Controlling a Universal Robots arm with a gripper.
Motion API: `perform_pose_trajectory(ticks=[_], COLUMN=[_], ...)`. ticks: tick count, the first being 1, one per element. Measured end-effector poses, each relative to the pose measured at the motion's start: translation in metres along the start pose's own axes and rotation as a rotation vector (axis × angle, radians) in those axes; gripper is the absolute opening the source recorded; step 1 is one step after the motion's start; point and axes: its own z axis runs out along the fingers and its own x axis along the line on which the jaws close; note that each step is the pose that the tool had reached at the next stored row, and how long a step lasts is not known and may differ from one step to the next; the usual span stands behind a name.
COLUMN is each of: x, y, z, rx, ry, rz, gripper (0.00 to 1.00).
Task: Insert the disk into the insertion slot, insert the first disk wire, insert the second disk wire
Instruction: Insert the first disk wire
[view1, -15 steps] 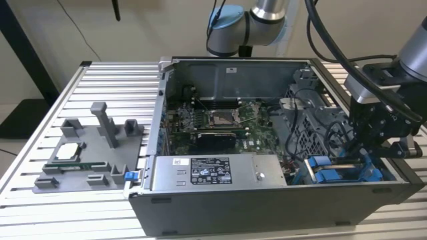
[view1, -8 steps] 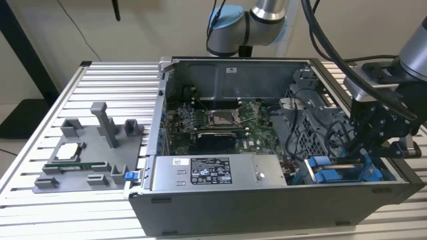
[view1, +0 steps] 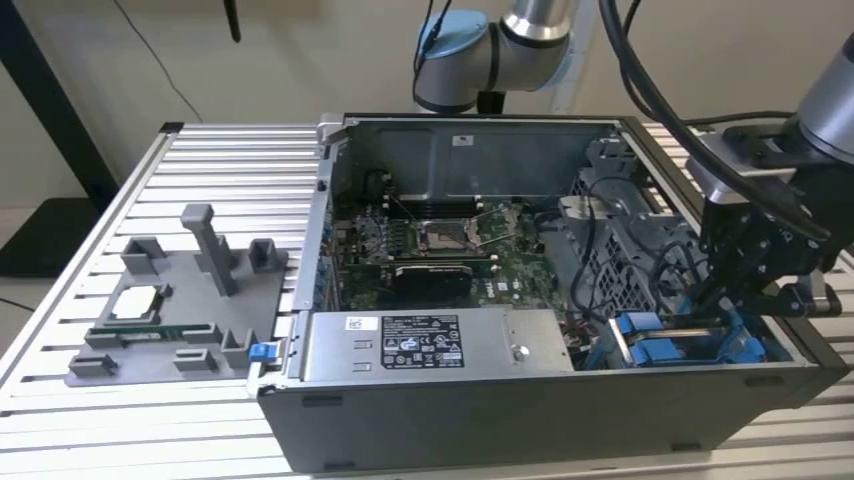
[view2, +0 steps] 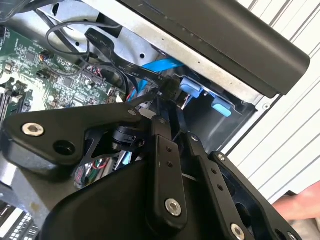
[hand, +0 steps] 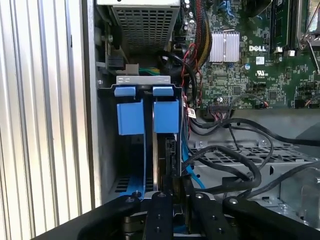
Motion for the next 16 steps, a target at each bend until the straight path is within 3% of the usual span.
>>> perform_pose_trajectory(ticks=[10, 12, 13, 16], x=[0.0006, 0.0006, 0.0006, 0.0006], y=[0.0002, 0.0002, 0.0002, 0.0002], z=[0.0076, 0.0091, 0.0092, 0.0091], rx=[0.0019, 0.0019, 0.0019, 0.0018], ry=[0.0021, -0.0003, 0.0, 0.0004], rz=[0.0, 0.0, 0.0, 0.0], gripper=[0.0, 0.0, 1.0, 1.0])
